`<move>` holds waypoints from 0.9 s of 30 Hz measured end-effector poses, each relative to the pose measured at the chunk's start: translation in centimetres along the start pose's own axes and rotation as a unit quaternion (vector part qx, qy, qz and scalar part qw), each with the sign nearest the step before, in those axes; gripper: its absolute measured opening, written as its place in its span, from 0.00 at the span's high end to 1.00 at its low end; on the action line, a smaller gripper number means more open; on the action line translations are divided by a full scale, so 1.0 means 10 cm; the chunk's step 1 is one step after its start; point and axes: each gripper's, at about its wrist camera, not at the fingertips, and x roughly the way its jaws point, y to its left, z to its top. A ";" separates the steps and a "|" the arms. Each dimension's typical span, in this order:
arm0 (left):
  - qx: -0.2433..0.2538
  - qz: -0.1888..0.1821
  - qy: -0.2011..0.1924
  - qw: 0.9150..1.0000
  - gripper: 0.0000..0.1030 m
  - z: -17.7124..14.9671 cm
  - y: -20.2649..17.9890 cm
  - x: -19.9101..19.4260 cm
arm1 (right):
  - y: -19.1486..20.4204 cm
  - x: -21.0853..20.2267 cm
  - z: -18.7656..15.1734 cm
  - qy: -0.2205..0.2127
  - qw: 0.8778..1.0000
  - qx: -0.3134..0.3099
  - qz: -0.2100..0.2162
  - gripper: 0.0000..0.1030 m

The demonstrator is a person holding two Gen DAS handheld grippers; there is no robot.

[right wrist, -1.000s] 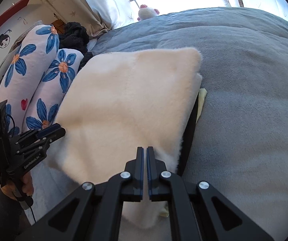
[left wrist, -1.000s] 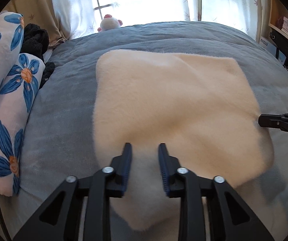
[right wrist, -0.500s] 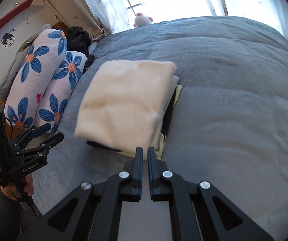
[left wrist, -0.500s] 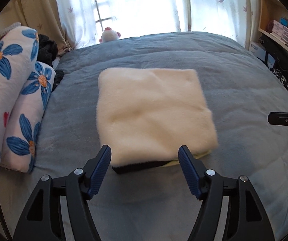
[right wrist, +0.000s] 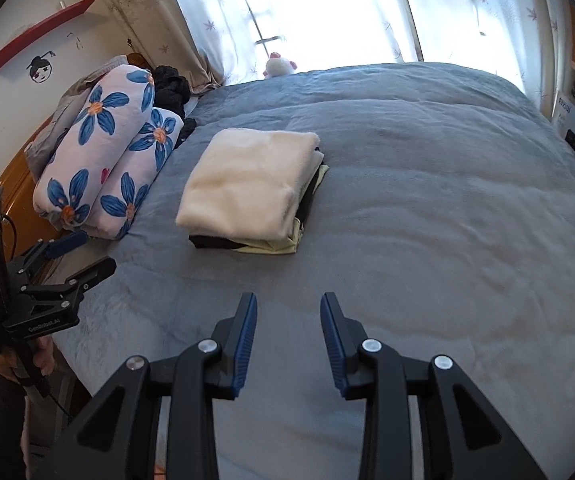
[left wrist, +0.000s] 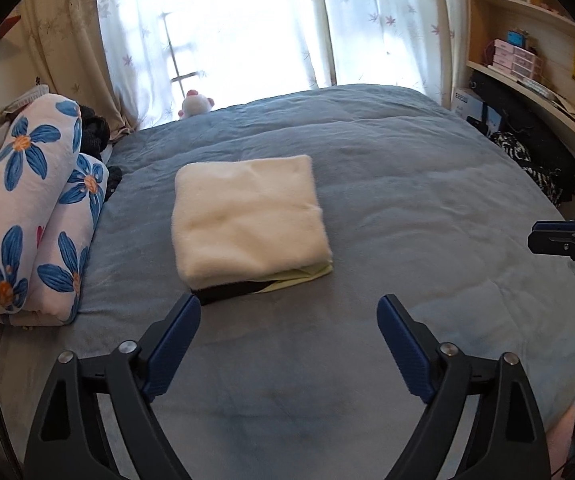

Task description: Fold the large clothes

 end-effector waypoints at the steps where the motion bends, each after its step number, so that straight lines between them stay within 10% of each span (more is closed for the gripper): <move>1: 0.001 -0.003 -0.003 1.000 0.08 -0.04 -0.06 -0.07 | 0.00 -0.06 -0.07 -0.002 1.000 -0.005 -0.006 0.68; 5: -0.004 -0.008 -0.011 1.000 0.07 -0.24 -0.32 -0.30 | 0.00 -0.26 -0.39 -0.009 1.000 -0.016 -0.020 0.66; 10: -0.032 -0.008 -0.014 0.999 0.05 -0.59 -0.61 -0.41 | -0.05 -0.34 -0.86 -0.024 0.999 -0.003 -0.033 0.40; 27: -0.142 -0.010 0.020 0.990 0.02 -1.70 -1.27 -0.11 | -0.16 -0.04 -2.01 -0.003 0.996 0.072 -0.061 0.37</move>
